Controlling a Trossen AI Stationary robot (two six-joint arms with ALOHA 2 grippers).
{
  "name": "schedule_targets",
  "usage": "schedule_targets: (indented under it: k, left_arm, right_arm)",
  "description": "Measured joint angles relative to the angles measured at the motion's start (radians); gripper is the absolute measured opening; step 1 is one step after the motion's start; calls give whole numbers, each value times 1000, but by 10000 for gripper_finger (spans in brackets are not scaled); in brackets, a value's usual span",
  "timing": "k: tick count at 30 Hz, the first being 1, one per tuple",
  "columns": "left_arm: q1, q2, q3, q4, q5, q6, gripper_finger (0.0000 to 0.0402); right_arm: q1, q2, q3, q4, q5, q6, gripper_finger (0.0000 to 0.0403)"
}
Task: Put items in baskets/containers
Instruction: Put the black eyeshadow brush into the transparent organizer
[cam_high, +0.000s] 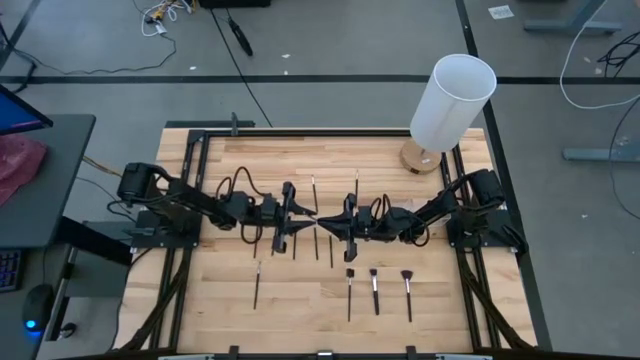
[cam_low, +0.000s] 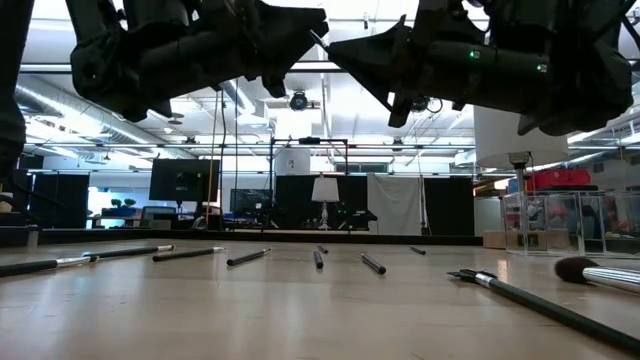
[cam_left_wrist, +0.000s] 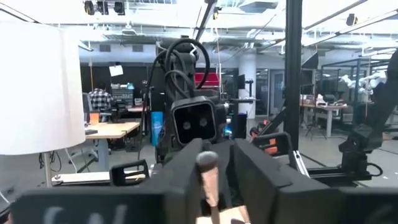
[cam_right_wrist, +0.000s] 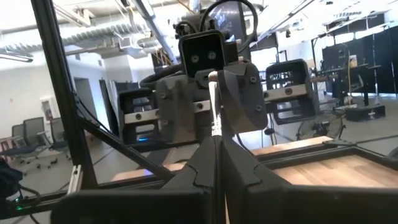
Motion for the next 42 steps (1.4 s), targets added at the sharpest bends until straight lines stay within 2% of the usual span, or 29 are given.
schedule_targets:
  k: [5,11,18,22,27,31,36,42]
  left_arm:
    - [0,-1,0,-31,5,2,17]
    - [0,-4,0,-82,6,31,29]
    - [6,-2,0,-153,5,58,12]
    - [17,0,0,-234,-6,47,18]
    - [24,0,0,-289,-62,29,18]
    - [25,0,3,-288,-110,14,10]
    - [35,0,28,-309,-114,-45,21]
    - [35,0,47,-356,-121,-46,12]
  right_arm:
    - [1,0,0,-14,-8,-4,9]
    - [8,1,-3,-30,4,-4,11]
    - [9,0,-2,-125,11,5,41]
    - [9,-58,0,-313,34,33,71]
    - [18,-205,9,-752,147,64,116]
    - [35,-270,77,-1035,245,64,151]
    - [48,-235,197,-1176,285,28,178]
    - [63,-153,291,-1184,400,-42,167]
